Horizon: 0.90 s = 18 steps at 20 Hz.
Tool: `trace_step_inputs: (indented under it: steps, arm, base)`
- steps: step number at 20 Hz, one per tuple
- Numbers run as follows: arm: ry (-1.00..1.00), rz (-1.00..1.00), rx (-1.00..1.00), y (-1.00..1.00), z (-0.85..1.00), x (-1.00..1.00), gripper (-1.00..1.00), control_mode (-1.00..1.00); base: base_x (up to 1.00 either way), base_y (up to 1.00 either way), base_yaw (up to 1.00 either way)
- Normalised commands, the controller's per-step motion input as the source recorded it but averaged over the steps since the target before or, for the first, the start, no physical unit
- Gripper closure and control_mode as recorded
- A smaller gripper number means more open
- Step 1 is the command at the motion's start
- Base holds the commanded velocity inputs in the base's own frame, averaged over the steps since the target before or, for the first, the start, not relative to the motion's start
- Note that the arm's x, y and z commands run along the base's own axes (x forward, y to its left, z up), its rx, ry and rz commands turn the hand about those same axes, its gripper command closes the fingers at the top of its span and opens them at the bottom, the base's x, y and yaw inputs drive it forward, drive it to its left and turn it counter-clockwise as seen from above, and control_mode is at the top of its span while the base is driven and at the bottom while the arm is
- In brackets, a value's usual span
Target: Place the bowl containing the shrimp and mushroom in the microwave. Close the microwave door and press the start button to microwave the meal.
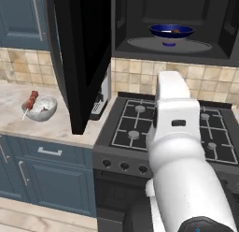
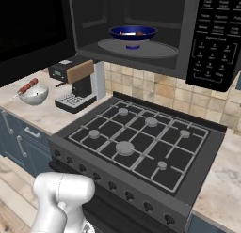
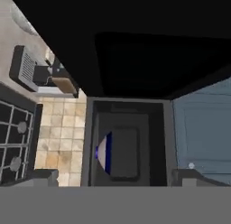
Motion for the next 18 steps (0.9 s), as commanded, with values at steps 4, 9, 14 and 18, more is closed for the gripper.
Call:
trace_step_inputs:
  steps: [4, 9, 14, 18]
  arm:
    - [0.0, 0.0, -0.39, 1.0, 0.03, -0.29, -1.0, -1.0]
    - [0.02, -0.01, -0.37, 0.99, 0.0, -0.01, -1.0, -1.0]
    - [0.06, -0.04, -0.31, 0.95, -0.1, 0.21, -1.0, -1.0]
    - [0.06, -0.1, -0.14, 0.67, -0.16, 0.43, -1.0, -1.0]
  base:
    - [0.0, 0.0, 0.0]
    - [0.0, 0.0, 0.0]
    - [0.0, 0.0, 0.0]
    - [0.0, 0.0, 0.0]
